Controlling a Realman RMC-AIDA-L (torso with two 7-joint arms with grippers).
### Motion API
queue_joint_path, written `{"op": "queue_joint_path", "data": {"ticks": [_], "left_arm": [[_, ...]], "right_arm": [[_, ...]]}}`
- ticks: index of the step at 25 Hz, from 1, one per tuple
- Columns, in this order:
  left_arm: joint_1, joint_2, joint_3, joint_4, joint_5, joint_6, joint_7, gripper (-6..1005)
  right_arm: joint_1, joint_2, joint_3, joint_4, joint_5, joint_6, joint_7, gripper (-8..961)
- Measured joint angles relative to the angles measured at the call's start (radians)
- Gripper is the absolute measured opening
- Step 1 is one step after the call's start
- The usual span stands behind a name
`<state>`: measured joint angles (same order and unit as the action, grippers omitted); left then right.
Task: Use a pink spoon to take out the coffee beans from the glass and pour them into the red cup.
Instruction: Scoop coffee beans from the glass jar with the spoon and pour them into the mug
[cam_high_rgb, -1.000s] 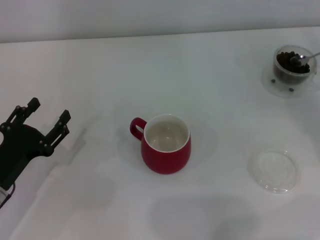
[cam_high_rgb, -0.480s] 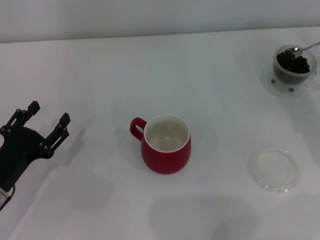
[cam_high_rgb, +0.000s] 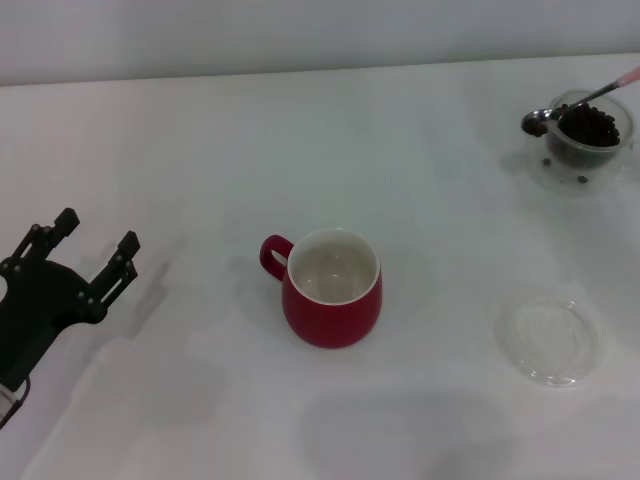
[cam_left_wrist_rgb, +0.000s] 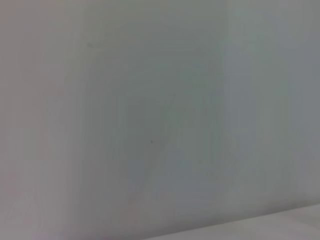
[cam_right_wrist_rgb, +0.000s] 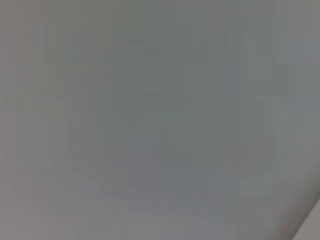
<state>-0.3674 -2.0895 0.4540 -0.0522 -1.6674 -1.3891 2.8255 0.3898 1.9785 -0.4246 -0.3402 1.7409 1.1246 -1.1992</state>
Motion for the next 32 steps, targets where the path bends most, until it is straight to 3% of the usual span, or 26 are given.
{"op": "queue_joint_path", "data": {"ticks": [5, 12, 23, 32], "left_arm": [[0.01, 0.0, 0.0, -0.001, 0.0, -0.008, 0.0, 772], [0.017, 0.0, 0.0, -0.003, 0.0, -0.012, 0.0, 771], [0.016, -0.001, 0.0, -0.003, 0.003, -0.012, 0.0, 771], [0.023, -0.001, 0.0, -0.003, 0.004, -0.013, 0.0, 771]], "right_arm": [[-0.011, 0.018, -0.007, -0.01, -0.019, 0.062, -0.019, 150], [-0.013, 0.021, -0.061, -0.011, -0.026, 0.156, -0.033, 149], [0.004, 0.031, -0.216, 0.009, -0.016, 0.17, -0.023, 148], [0.051, 0.038, -0.274, 0.051, -0.016, 0.174, -0.02, 149]]}}
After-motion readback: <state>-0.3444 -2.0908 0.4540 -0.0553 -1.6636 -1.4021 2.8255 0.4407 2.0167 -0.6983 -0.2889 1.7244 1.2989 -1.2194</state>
